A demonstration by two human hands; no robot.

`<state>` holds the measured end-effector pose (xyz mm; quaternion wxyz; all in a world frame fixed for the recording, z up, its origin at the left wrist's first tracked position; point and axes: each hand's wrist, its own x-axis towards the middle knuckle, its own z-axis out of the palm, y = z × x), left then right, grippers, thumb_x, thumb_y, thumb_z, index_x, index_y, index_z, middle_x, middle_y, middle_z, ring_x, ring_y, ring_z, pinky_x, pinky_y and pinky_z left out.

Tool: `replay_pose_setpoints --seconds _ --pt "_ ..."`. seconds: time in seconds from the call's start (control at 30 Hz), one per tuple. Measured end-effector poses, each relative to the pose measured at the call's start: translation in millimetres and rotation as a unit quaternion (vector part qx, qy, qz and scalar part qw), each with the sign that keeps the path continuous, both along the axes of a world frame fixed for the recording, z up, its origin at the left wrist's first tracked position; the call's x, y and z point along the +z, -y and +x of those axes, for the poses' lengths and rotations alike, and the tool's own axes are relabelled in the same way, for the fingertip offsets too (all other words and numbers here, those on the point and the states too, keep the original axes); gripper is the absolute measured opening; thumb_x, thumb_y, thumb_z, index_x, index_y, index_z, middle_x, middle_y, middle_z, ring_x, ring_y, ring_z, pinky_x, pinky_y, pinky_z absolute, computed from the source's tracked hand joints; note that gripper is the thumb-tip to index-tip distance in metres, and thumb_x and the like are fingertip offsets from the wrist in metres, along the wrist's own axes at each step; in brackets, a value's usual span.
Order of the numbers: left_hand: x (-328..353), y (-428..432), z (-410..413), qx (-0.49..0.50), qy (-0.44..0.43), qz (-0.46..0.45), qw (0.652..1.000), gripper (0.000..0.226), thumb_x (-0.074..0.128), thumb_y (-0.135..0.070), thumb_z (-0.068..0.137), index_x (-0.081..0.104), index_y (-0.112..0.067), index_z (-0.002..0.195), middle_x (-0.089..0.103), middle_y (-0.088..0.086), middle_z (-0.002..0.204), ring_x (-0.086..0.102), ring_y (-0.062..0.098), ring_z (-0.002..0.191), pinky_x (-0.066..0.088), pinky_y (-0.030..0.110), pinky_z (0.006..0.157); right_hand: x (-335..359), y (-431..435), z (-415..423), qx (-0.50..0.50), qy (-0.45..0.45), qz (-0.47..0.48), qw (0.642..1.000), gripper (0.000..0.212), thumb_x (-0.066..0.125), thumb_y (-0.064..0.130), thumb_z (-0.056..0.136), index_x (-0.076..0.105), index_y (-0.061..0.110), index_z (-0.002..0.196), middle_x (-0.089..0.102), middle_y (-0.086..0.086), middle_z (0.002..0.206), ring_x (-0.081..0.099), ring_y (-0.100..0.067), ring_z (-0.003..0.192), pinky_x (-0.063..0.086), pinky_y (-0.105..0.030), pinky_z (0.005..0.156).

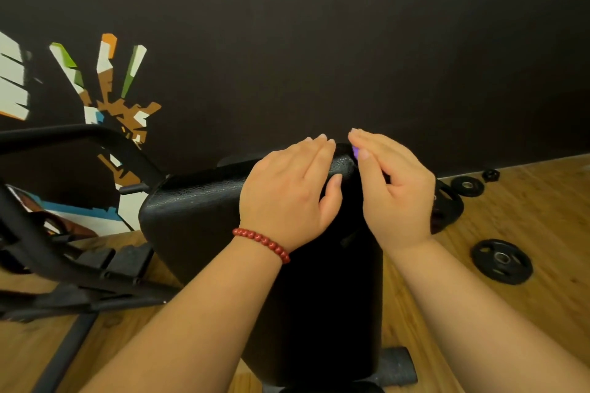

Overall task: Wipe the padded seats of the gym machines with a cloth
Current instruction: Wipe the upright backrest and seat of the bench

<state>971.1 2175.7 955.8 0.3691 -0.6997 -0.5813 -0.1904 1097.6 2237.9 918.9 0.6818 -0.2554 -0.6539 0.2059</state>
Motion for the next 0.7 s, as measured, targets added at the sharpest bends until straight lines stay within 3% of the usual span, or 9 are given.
replay_pose_setpoints --seconds 0.13,0.23,0.4,0.47,0.53,0.63,0.7 --pt "-2.6 -2.2 -1.2 -0.003 -0.003 0.025 1.0 0.042 0.046 -0.032 0.093 0.064 -0.007 0.122 0.067 0.006 0.12 0.065 0.019 0.109 0.048 0.03 0.083 -35.3 9.5 2.2 0.01 -0.069 -0.112 0.991 0.027 0.047 0.022 0.099 0.06 0.022 0.122 0.06 0.022 0.117 0.055 0.006 0.116 0.044 -0.018 0.101" --pt "-3.9 -2.3 -0.8 -0.006 -0.003 0.033 0.999 0.041 0.046 -0.031 0.093 0.064 -0.007 0.122 0.067 0.006 0.12 0.064 0.02 0.11 0.046 0.03 0.084 -34.3 14.8 0.1 0.016 -0.108 -0.212 0.971 0.026 0.046 0.025 0.096 0.066 0.028 0.113 0.065 0.022 0.109 0.058 0.005 0.111 0.048 -0.028 0.1" --pt "-5.4 -2.8 -2.0 -0.007 -0.008 0.03 0.999 0.041 0.043 -0.03 0.095 0.063 -0.007 0.123 0.067 0.006 0.121 0.064 0.02 0.11 0.048 0.031 0.081 1.7 10.6 -5.2 0.002 -0.065 -0.089 0.994 0.026 0.049 0.012 0.095 0.069 0.02 0.111 0.067 0.014 0.107 0.059 0.002 0.11 0.043 -0.012 0.095" --pt "-4.2 -2.8 -2.1 -0.006 -0.01 0.027 1.0 0.041 0.043 -0.029 0.095 0.063 -0.007 0.123 0.067 0.006 0.122 0.064 0.019 0.11 0.048 0.031 0.081 -2.4 7.1 -6.7 -0.033 -0.03 -0.029 0.999 0.027 0.048 0.01 0.096 0.07 0.011 0.112 0.065 0.009 0.109 0.058 0.0 0.11 0.042 -0.011 0.096" --pt "-3.4 -3.2 -1.7 -0.009 -0.008 0.025 1.0 0.041 0.043 -0.029 0.095 0.063 -0.007 0.123 0.067 0.007 0.121 0.065 0.019 0.109 0.049 0.031 0.081 -15.1 5.6 -5.1 -0.043 -0.022 -0.023 0.999 0.027 0.046 0.012 0.098 0.066 0.012 0.116 0.063 0.009 0.113 0.056 0.003 0.113 0.041 -0.011 0.098" --pt "-4.1 -3.7 -1.3 -0.016 -0.006 0.035 0.999 0.04 0.044 -0.027 0.094 0.065 -0.006 0.12 0.068 0.007 0.119 0.066 0.021 0.107 0.049 0.033 0.08 -32.3 14.4 -1.1 -0.026 -0.075 -0.159 0.984 0.026 0.045 0.018 0.1 0.065 0.025 0.114 0.065 0.019 0.111 0.057 0.008 0.109 0.043 -0.009 0.093" --pt "-4.6 -3.9 -1.4 -0.017 -0.008 0.037 0.999 0.039 0.045 -0.026 0.094 0.065 -0.006 0.12 0.068 0.007 0.119 0.066 0.021 0.106 0.049 0.033 0.079 -36.5 18.2 -1.2 0.004 -0.097 -0.283 0.954 0.028 0.044 0.023 0.1 0.072 0.025 0.102 0.069 0.016 0.093 0.063 0.002 0.089 0.05 -0.013 0.074"
